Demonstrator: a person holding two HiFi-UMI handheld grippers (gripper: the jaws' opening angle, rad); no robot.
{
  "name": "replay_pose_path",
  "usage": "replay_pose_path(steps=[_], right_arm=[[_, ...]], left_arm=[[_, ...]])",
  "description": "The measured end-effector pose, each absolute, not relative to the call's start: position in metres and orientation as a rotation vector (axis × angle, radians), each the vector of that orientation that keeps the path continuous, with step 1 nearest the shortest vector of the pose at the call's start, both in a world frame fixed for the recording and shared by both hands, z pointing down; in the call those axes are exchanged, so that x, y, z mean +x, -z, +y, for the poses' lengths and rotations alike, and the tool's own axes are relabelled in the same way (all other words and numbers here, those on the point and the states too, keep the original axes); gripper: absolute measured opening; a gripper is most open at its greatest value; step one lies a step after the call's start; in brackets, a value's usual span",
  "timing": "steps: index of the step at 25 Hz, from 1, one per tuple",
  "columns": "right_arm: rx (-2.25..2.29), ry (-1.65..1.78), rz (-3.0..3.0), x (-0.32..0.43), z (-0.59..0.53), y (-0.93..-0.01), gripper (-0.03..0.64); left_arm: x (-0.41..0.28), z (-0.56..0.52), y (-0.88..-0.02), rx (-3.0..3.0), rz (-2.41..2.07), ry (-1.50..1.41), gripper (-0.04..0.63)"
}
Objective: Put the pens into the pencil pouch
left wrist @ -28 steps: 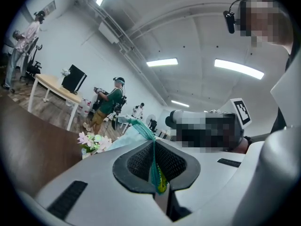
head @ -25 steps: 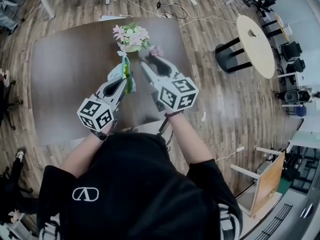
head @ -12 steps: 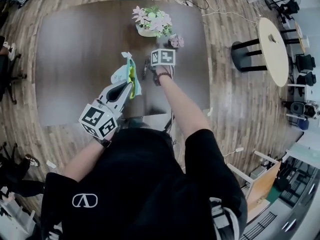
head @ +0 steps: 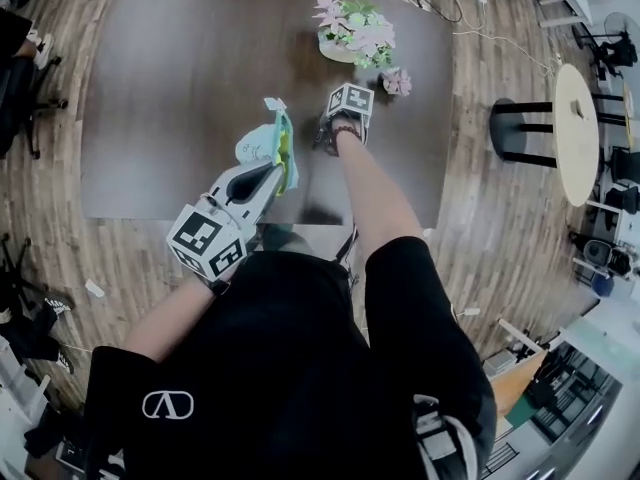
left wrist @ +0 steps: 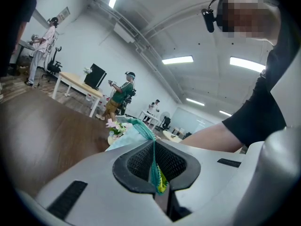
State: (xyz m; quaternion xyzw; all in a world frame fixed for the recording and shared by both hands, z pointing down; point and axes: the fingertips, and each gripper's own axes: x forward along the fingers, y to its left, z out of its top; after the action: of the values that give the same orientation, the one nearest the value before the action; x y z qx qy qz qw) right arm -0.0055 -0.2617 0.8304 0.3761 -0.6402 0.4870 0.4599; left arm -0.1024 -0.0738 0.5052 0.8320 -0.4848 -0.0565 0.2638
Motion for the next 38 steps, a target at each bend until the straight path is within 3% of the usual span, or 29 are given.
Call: replay_pose_path(steps=[2, 12, 27, 38], right_arm=[[0.921, -1.167, -1.558, -0.002, -0.259, -0.836, 0.055], [0.970, -1.140, -1.757, -0.005, -0.278, -0.784, 0.044], [1.287, -0.398, -2.548, 0.022, -0.293, -0.443, 0.044], [1.511, 0.206, -2.860, 0.063, -0.201, -0.323, 0.044]], left_arm=[[-0.105, -0.072, -0.506, 2.247, -1.318, 0.149, 0.012], [-0.109, -0.072, -0.501, 2.287, -1.304, 0.146, 0.012], [-0.071, -0.108, -0.446, 2.471, -1.155, 0.164, 0.012], [-0.042, -0.121, -0.425, 2.535, -1.070, 0.172, 0.012]])
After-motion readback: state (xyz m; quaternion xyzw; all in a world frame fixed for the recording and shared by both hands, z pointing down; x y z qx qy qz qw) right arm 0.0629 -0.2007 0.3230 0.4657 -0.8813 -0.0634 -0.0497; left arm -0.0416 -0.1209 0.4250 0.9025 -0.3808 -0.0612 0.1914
